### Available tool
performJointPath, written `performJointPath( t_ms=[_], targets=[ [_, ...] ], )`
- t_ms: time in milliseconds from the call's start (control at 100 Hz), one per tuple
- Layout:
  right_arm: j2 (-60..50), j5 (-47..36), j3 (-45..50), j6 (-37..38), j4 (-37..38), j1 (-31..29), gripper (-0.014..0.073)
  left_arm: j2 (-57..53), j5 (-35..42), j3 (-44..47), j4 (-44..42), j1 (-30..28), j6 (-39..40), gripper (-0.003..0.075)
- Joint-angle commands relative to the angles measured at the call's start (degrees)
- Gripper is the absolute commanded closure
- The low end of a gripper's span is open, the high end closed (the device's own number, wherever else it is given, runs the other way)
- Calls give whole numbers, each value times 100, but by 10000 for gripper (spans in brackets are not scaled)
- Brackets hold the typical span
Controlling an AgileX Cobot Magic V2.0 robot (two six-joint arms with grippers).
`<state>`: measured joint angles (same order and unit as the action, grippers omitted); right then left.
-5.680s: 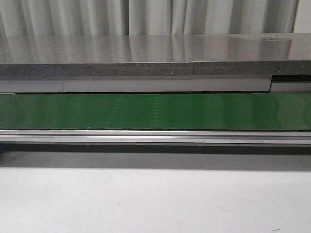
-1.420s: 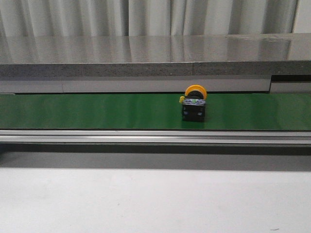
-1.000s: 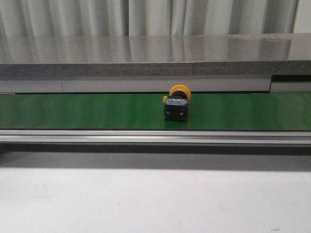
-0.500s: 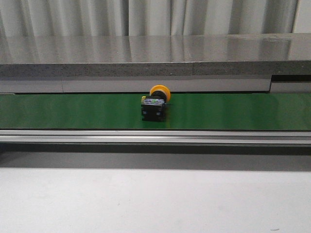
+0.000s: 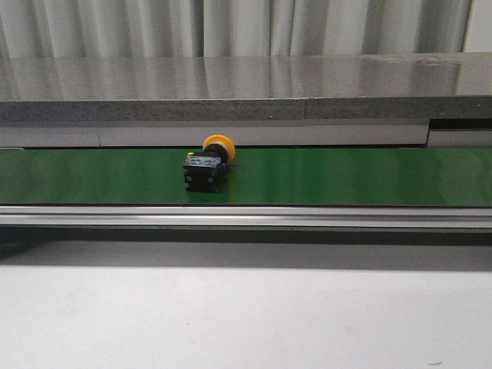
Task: Move button from right to left
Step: 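Let the belt carry the push-button toward the left gripper, then lower the left gripper onto the push-button and grasp it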
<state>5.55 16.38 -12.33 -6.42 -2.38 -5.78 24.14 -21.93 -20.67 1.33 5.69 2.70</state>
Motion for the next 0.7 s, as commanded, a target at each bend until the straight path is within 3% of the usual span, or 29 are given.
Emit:
performJointPath(
  t_ms=[0, 100, 170, 240, 390, 440, 490, 690],
  targets=[
    [59, -505, -153, 1, 27, 8, 660, 522, 129, -505, 45, 22, 51, 739],
    [59, -505, -153, 1, 27, 8, 660, 1080, -70, -887, 45, 22, 51, 731],
    [59, -505, -153, 1, 27, 8, 660, 1430, -147, -1153, 45, 22, 40, 675],
    [59, -505, -153, 1, 27, 8, 660, 1742, -158, -1372, 45, 22, 29, 558],
    [59, -505, -153, 1, 27, 8, 660, 2332, -148, -1815, 45, 22, -116, 195],
    [59, -505, -153, 1, 27, 8, 660, 2567, -125, -1963, 45, 22, -116, 125],
    [59, -505, -153, 1, 27, 8, 660, 2804, -125, -2129, 81, 22, -116, 95],
    [59, -505, -153, 1, 27, 8, 660, 3730, -307, -2935, 161, 159, -116, 101]
  ],
)
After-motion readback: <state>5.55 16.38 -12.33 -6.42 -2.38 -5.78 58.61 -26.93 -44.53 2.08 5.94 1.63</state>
